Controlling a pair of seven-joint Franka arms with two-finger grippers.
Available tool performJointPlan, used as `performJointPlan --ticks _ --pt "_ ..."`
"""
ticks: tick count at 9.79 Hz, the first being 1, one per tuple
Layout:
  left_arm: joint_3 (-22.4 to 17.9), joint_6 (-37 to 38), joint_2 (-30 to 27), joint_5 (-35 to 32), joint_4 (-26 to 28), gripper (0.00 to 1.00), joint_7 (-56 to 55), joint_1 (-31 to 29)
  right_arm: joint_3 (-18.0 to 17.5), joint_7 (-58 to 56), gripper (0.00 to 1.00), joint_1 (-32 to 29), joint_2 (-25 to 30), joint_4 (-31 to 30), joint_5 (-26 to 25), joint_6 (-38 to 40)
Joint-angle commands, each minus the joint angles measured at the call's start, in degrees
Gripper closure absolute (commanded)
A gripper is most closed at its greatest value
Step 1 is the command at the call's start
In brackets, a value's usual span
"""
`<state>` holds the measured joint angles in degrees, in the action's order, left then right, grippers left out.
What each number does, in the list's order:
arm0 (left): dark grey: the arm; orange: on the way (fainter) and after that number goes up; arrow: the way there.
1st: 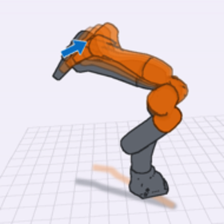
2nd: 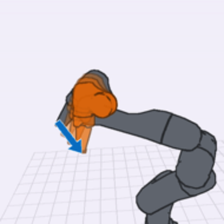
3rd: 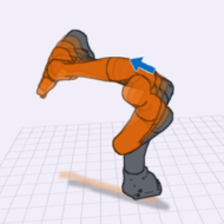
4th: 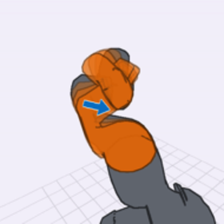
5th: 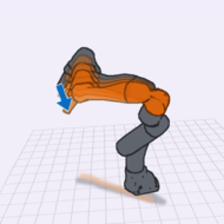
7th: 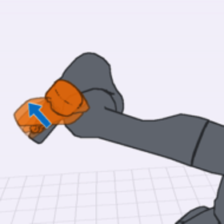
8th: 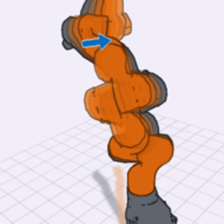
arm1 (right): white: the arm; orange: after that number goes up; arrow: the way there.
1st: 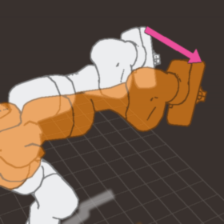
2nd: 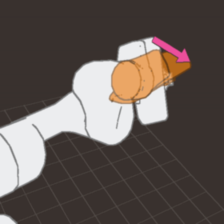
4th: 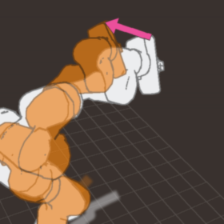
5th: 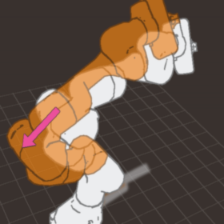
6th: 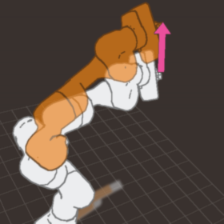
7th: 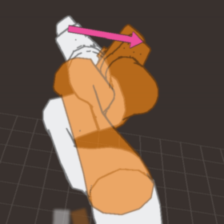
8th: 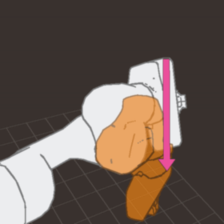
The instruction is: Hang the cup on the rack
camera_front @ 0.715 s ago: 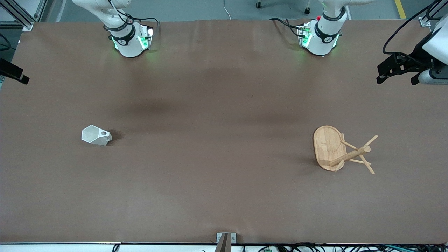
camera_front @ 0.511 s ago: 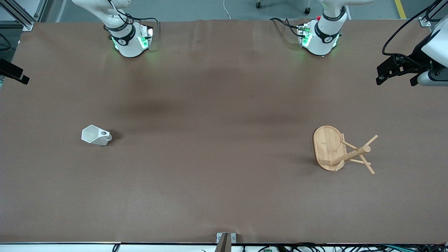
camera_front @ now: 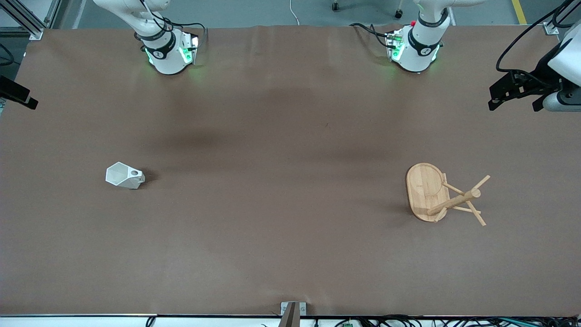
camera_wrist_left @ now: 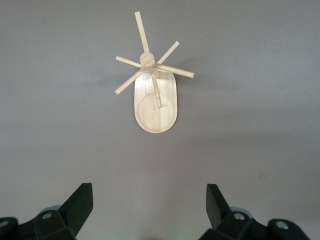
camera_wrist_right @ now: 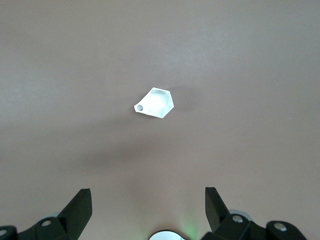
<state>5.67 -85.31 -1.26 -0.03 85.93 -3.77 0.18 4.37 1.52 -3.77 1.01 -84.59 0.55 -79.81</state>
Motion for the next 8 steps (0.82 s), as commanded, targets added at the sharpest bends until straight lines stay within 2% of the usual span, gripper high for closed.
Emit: performJointPlan --ticks 1,2,3,6,8 --pt "-0.1 0.4 2.4 -0.9 0.1 0.0 -0.5 0.2 -0.7 -1.4 0.0 -1.1 -1.2 0.3 -1.1 0.5" --pt "-0.1 0.3 2.4 -0.7 0.1 0.0 -0.4 0.0 -0.6 -1.4 0.0 -1.2 -1.4 -1.2 -1.1 -0.3" --pt "-0.1 -1.2 2.4 -0.9 0.2 0.0 -0.3 0.1 -0.6 -1.5 0.0 -2.3 -1.5 -5.2 -1.1 -4.9" --pt "0.0 -2.1 2.3 -0.9 0.9 0.0 0.3 0.0 -0.7 -3.2 0.0 -4.3 -2.7 -22.0 -0.9 -24.1" --pt "0.0 -2.1 2.3 -0.7 1.1 0.0 0.8 -0.9 -0.7 -3.3 0.0 -4.3 -4.7 -30.9 -0.9 -37.9"
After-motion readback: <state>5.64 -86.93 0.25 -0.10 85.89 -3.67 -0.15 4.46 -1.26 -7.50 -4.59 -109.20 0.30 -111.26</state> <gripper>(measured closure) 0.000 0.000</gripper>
